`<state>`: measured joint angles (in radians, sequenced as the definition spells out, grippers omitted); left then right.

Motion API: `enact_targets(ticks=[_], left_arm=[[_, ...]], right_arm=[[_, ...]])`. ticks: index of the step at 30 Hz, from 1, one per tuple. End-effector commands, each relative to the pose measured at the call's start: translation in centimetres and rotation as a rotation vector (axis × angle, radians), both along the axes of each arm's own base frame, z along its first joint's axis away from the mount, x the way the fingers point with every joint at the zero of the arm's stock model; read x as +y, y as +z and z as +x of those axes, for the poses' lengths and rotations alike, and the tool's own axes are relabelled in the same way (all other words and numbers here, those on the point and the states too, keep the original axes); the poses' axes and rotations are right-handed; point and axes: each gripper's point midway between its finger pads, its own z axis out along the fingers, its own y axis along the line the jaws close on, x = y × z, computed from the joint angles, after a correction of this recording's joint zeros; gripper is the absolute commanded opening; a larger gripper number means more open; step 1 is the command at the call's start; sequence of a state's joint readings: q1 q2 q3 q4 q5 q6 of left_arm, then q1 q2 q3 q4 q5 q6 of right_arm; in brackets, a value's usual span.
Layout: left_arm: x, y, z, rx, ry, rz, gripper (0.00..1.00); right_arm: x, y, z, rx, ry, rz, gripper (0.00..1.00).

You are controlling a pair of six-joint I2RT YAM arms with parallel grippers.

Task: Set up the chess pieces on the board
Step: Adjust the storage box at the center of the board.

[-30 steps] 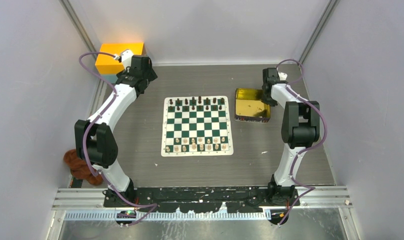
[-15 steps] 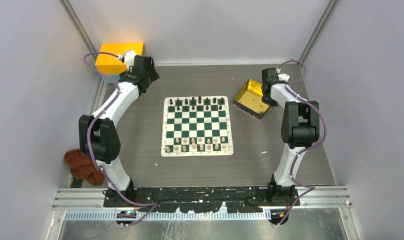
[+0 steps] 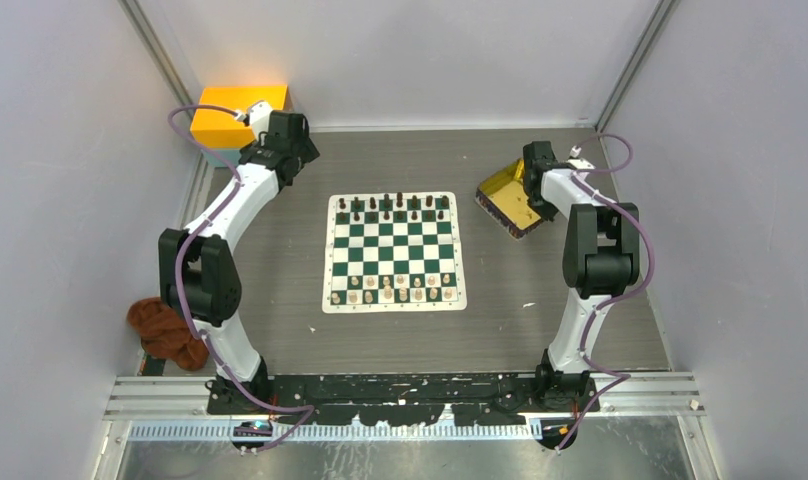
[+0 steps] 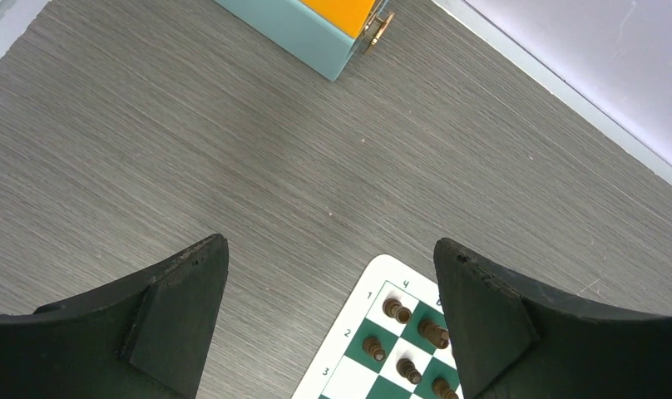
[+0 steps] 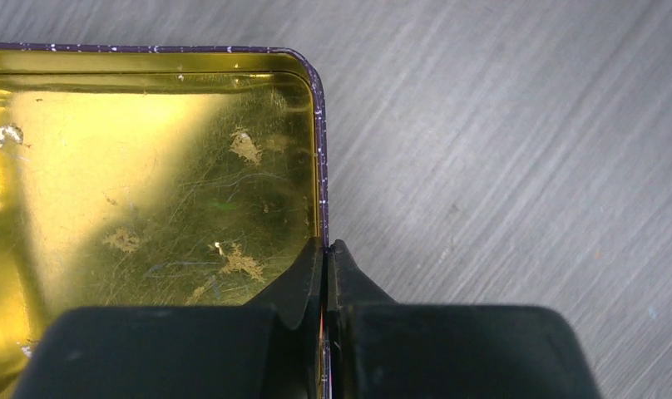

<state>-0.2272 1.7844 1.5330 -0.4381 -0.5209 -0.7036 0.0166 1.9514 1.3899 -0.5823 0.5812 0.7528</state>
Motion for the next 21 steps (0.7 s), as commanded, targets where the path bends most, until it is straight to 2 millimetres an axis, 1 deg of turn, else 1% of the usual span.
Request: enact_targets(ticks=[1,7,12,19,21], left_arm=[[-0.2,3.0,0.7,-0.087,0.005,-0.022,0.93],[-0.4,3.1,0.5,-0.082,0.001,-0.011,0.93],[-1.1,3.3,0.6,-0.080,-0.011,-0.001,0.93],[-1.8,3.8,0.7,-0.073,-0.029,0.027,0.93],[-1.9,3.9,0.6,-0.070,-0.032,0.037,0.93]], right_arm=[[-1.3,0.1,-1.8,-0.033,-0.269,-0.019,0.00],[-2.1,0.0,-3.0,-0.036,-0.388,-0.051,0.00],[-2.1,0.0,-3.9,-0.055,-0.494,-0.041,0.00],[-2.0,-0.8,-5.0,-0.070,-0.635,-0.029,0.01],[-2.2,-0.8,-5.7,-0.064,-0.679,-0.050,0.00]])
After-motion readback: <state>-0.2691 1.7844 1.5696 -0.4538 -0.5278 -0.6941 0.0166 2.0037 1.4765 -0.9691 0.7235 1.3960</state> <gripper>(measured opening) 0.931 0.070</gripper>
